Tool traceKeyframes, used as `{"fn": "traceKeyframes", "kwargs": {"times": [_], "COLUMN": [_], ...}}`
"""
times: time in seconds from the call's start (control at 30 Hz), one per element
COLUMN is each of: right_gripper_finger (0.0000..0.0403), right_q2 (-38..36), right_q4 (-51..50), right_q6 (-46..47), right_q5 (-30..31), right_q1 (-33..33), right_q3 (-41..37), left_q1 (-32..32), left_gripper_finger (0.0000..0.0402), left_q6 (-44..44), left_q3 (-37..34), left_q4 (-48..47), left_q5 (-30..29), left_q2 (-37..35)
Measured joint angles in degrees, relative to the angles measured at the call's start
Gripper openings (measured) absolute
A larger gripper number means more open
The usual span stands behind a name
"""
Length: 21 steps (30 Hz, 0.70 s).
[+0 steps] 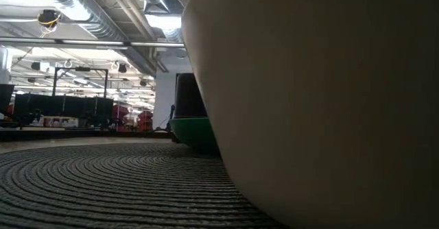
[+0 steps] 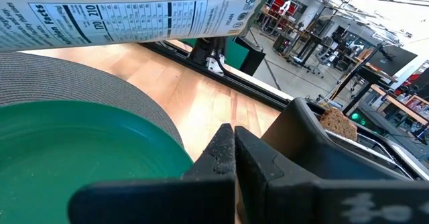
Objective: Arrange a breakfast setting
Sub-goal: Pour the cereal into the white bowl
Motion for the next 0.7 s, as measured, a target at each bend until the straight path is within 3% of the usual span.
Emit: {"fn": "traceKeyframes", "kwargs": {"times": [0.7], "right_gripper_finger": [0.0000], "right_q2": [0.00], "right_q4": [-0.02], "right_q6": [0.00], "right_q5": [0.00], "right_q1": [0.00], "right_q3": [0.00], "left_q1": [-0.42], "left_gripper_finger": [0.0212], "left_q6": [1.44], "left_q3": [0.00], "left_q4": [0.66], "left_q5": [-1.20], "left_q2": [0.00]}}
